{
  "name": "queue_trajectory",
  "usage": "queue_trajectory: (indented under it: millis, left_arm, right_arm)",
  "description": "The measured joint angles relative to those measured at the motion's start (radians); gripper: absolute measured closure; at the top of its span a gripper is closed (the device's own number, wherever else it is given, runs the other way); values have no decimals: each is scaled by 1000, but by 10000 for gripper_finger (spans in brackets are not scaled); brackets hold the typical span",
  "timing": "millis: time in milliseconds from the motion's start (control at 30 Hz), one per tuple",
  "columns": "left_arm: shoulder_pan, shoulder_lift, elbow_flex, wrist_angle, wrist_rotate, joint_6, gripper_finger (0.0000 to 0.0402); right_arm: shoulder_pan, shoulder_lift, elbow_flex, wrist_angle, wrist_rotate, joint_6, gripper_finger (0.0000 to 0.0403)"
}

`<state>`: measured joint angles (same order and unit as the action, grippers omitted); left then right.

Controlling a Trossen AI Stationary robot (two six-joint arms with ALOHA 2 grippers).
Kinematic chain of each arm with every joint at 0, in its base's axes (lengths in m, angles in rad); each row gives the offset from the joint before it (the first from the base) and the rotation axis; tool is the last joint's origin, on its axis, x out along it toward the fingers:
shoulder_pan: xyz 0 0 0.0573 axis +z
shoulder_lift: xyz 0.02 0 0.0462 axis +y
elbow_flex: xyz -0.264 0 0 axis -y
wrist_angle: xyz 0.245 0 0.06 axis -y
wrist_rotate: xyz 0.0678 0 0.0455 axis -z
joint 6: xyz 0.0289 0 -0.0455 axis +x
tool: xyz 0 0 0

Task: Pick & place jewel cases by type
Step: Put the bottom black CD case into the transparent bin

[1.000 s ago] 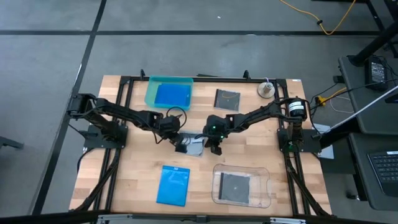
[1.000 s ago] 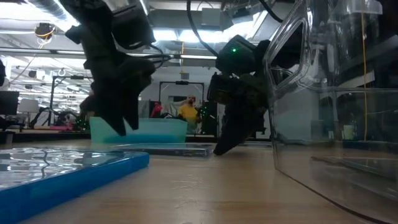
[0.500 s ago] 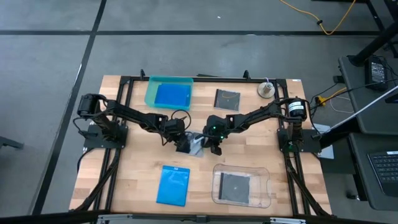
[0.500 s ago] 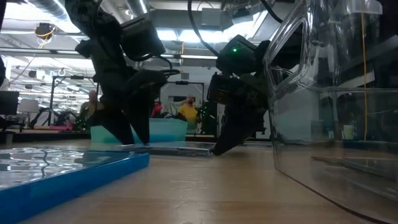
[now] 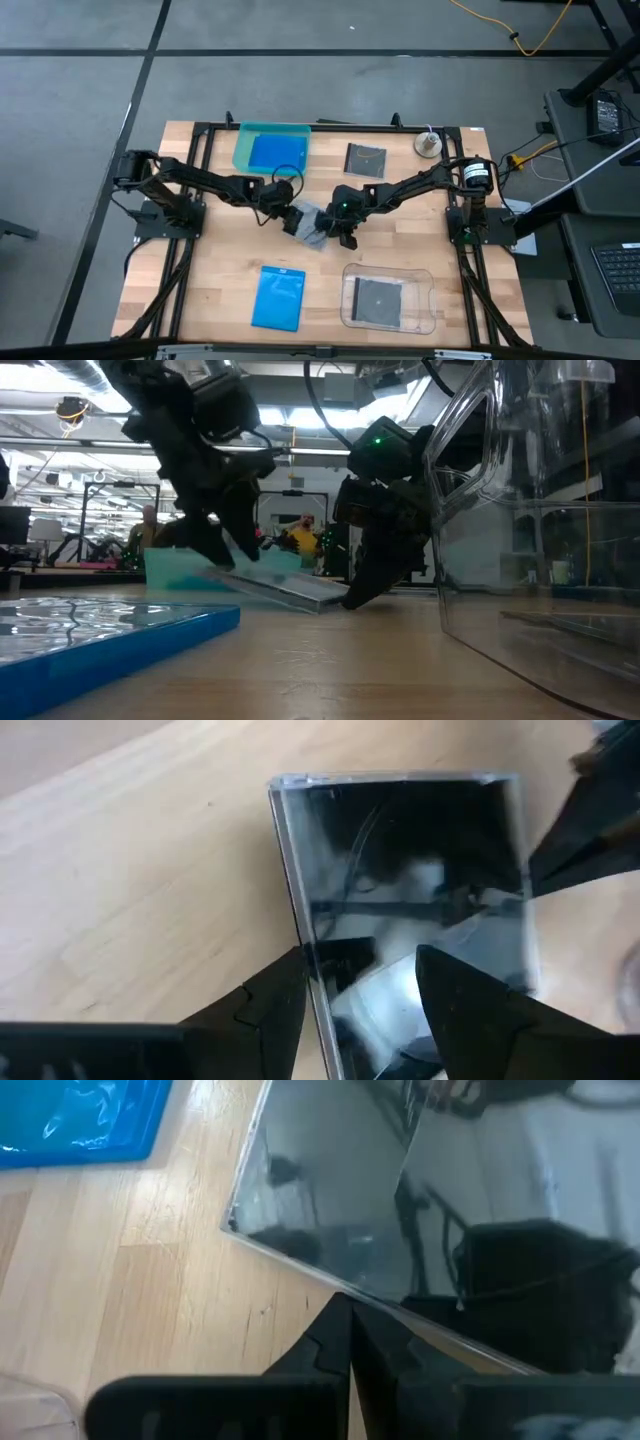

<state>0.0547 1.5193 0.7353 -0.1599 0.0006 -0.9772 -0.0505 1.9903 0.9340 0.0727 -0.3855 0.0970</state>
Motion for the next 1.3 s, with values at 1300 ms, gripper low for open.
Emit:
queue_trajectory:
  millis: [1300]
  left_arm:
    - [93,-110,12,27,67,8,374]
  right_arm:
    - [-44,-36,-4,-50,24,-57,394]
